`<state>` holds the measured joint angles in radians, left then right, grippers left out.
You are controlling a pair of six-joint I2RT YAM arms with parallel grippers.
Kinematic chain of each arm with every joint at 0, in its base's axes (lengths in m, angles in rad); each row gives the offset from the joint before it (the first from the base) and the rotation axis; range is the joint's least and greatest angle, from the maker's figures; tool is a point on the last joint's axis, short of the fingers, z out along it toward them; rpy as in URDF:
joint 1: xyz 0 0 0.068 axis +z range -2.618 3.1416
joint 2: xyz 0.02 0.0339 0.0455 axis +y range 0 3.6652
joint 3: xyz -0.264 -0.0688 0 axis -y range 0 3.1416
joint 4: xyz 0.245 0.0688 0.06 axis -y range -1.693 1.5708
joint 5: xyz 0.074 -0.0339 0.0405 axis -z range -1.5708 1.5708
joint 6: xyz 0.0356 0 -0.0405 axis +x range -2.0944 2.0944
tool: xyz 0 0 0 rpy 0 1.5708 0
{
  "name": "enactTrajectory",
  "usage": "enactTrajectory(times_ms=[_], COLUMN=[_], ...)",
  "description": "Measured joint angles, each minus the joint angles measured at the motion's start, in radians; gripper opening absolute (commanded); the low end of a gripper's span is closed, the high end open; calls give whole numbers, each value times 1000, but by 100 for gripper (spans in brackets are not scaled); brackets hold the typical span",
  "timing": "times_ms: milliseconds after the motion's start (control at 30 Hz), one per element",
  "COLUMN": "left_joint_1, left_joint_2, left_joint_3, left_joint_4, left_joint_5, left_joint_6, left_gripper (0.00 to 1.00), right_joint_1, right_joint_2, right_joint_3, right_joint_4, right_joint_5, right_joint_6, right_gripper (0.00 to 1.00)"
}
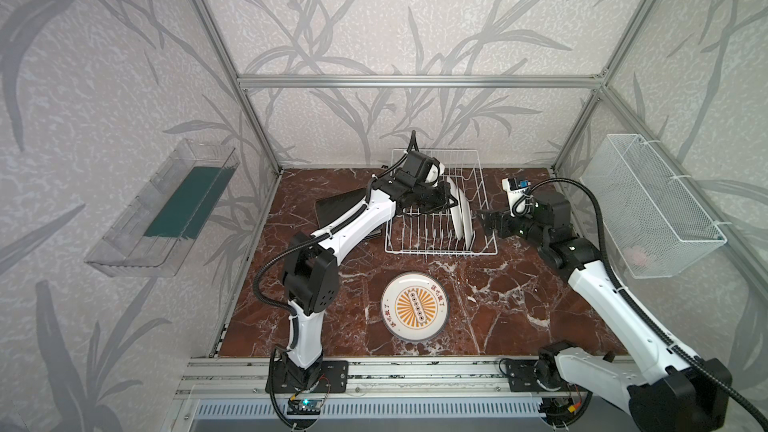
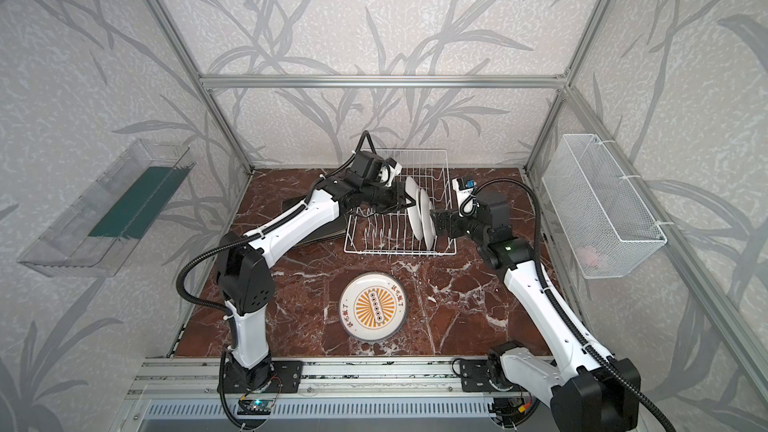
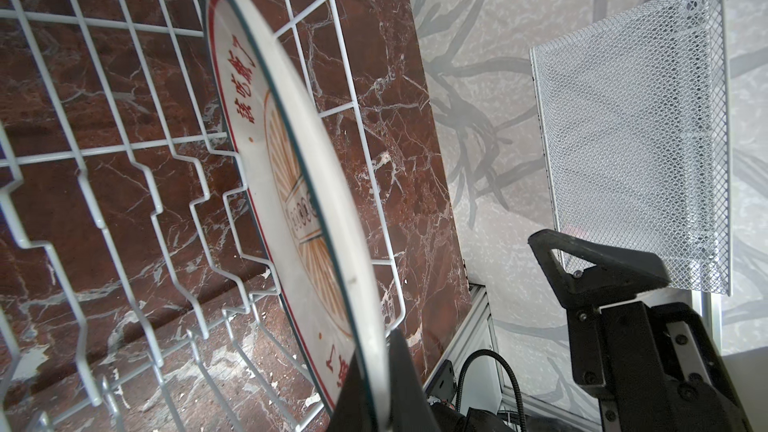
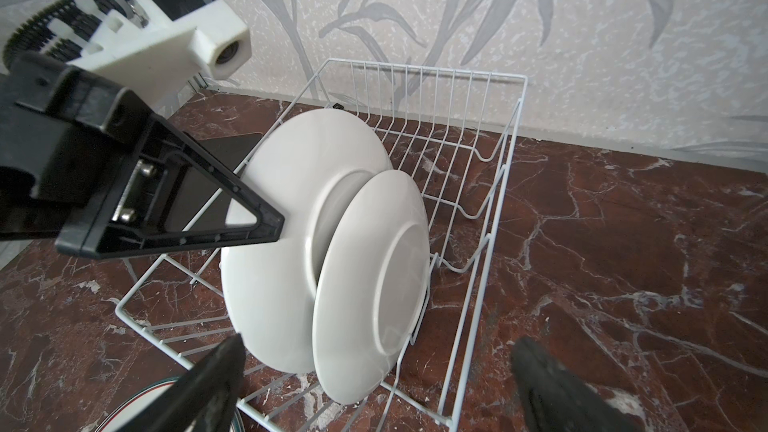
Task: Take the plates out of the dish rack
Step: 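Lower the left gripper onto the rim of the last printed plate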
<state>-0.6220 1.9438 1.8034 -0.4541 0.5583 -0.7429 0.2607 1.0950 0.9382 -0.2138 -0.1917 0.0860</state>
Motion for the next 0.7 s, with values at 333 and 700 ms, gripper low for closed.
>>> enactTrajectory(times_ms=[333,700], left_joint_1=[-3,3], left_joint_2=[-60,-84], left_joint_3=[1,10], left_joint_4=[-47,-95], left_joint_5=[-43,-106], left_joint_6=[21,33], left_gripper=[0,0], right_joint_1=[0,0], right_joint_2=[0,0], right_joint_3=[0,0], right_joint_4=[0,0], right_joint_5=[0,0], right_joint_6=[0,5], right_gripper=[99,99])
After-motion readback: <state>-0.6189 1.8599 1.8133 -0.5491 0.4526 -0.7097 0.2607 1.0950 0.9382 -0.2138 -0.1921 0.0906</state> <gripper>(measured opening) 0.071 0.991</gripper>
